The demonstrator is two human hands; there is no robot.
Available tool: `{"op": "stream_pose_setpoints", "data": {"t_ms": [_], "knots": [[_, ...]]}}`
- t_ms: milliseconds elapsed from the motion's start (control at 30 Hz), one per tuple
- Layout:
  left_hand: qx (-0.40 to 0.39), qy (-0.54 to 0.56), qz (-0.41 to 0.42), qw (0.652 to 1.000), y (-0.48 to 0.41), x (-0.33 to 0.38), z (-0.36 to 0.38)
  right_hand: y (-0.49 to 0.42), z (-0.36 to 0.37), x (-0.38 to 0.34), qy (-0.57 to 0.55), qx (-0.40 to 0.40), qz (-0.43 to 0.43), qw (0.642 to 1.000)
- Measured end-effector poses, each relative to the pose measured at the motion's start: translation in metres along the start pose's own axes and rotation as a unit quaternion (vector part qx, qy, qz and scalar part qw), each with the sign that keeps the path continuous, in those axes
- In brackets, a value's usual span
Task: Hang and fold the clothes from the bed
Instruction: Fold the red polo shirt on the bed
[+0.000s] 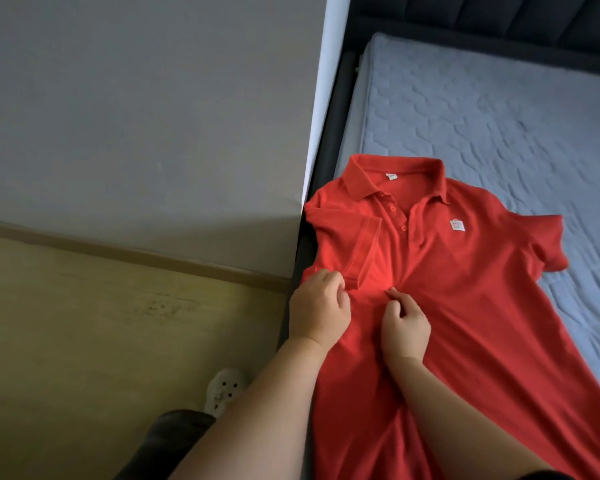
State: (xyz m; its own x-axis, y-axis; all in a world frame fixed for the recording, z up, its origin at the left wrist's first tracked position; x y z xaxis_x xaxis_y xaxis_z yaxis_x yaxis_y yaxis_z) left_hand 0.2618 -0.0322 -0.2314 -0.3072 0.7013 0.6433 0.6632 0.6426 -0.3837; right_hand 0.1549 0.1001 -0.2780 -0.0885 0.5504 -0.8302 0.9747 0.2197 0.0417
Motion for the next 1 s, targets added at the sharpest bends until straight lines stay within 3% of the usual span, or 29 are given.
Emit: {"op": "stream_pose_setpoints", "data": {"t_ms": [67, 100, 133, 200, 267, 300, 367, 467, 667, 733, 833, 1000], "knots": [[-0.071, 0.040, -0.182, 0.980, 0.000, -0.013, 0.014, -0.012, -0.003, -0.011, 0.002, -0.010, 0.007, 1.000], [-0.102, 0.079, -0.288, 0.949, 0.003, -0.022, 0.021, -0.022, -0.004, -0.019, 0.006, -0.015, 0.012, 1.000], [-0.115, 0.147, -0.388, 0.902, 0.007, -0.031, 0.028, -0.034, -0.003, -0.029, 0.010, -0.023, 0.017, 1.000], [-0.085, 0.344, -0.535, 0.767, 0.017, -0.042, 0.042, -0.063, 0.005, -0.053, 0.000, -0.049, 0.017, 0.999], [-0.037, 0.515, -0.580, 0.630, 0.021, -0.043, 0.052, -0.089, 0.020, -0.075, -0.013, -0.089, 0.016, 0.996], [-0.023, 0.571, -0.578, 0.582, 0.020, -0.041, 0.054, -0.100, 0.030, -0.083, -0.020, -0.110, 0.024, 0.993], [0.002, 0.632, -0.572, 0.524, 0.019, -0.040, 0.056, -0.112, 0.048, -0.091, 0.002, -0.144, 0.032, 0.989], [0.037, 0.653, -0.576, 0.490, 0.016, -0.041, 0.055, -0.121, 0.056, -0.093, 0.029, -0.132, 0.019, 0.991], [0.055, 0.665, -0.571, 0.477, 0.014, -0.037, 0.053, -0.094, 0.011, -0.057, -0.053, 0.071, 0.059, 0.994], [0.055, 0.653, -0.574, 0.491, 0.015, -0.037, 0.053, -0.084, 0.005, -0.037, -0.008, 0.049, 0.090, 0.995], [0.034, 0.643, -0.571, 0.509, 0.015, -0.036, 0.054, -0.086, 0.009, -0.036, 0.108, -0.022, 0.055, 0.992], [-0.021, 0.652, -0.554, 0.517, 0.006, -0.032, 0.054, -0.109, 0.021, -0.065, 0.126, -0.060, 0.004, 0.990]]}}
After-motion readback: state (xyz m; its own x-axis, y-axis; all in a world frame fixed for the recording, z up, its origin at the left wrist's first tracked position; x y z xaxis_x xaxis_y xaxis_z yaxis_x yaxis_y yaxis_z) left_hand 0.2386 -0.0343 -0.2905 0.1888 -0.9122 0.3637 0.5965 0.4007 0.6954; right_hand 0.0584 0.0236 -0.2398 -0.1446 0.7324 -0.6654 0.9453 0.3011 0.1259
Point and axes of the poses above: each hand's wrist, its own y-axis away from the middle knuckle, its own z-axis out of the palm, x = y × z, the point moved 6 cm from there along -y, towards the middle knuckle, and after that the axes turned 4 degrees about -x, right-handed, at the moved point
